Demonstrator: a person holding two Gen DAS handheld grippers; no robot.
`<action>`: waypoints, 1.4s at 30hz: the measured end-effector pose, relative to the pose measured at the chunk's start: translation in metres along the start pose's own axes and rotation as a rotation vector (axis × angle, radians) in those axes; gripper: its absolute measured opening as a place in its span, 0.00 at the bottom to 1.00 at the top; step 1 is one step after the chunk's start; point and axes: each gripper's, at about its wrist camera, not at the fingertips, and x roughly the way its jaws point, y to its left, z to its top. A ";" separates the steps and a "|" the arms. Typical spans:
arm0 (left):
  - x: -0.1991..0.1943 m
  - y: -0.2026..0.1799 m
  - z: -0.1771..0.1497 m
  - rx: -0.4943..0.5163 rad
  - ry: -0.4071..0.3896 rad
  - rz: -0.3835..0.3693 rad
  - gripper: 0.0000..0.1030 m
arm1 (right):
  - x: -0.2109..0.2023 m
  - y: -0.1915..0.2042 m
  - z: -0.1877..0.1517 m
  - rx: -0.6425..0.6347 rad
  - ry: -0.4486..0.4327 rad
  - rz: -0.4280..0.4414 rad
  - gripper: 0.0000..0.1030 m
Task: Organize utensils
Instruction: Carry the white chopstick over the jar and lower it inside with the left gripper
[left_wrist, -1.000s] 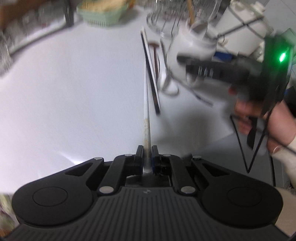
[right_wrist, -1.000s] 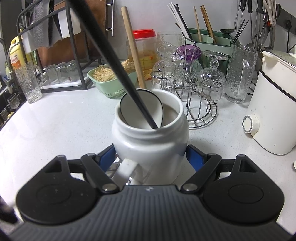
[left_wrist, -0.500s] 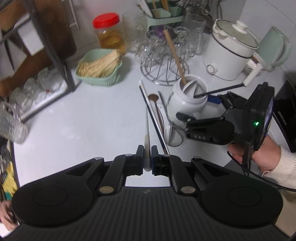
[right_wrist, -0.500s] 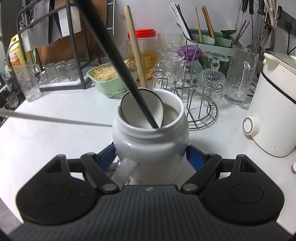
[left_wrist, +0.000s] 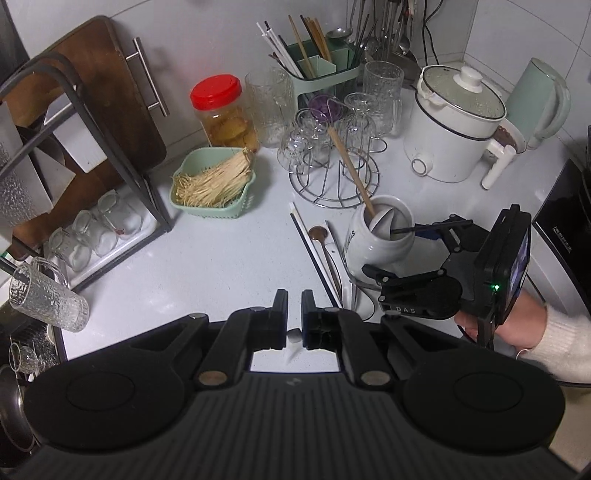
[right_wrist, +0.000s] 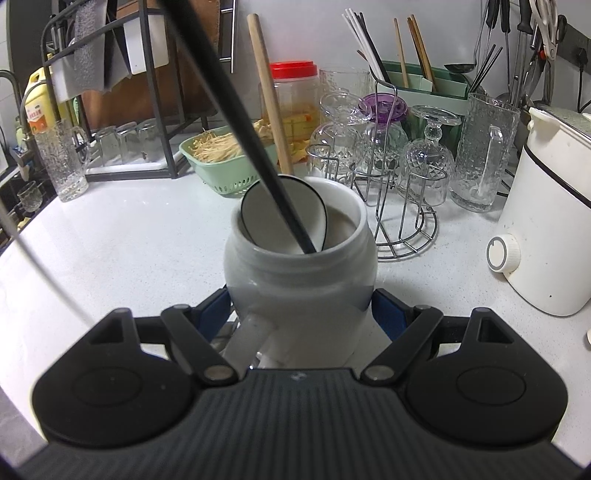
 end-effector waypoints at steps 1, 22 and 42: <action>-0.001 -0.003 0.000 0.016 -0.001 0.006 0.08 | 0.000 0.000 0.000 0.000 0.001 0.000 0.83; -0.047 -0.036 0.060 0.145 -0.095 -0.016 0.08 | -0.002 0.002 -0.001 -0.003 0.011 -0.003 0.83; -0.093 -0.080 0.127 0.212 -0.255 -0.050 0.08 | -0.008 0.008 -0.006 -0.022 0.008 0.025 0.83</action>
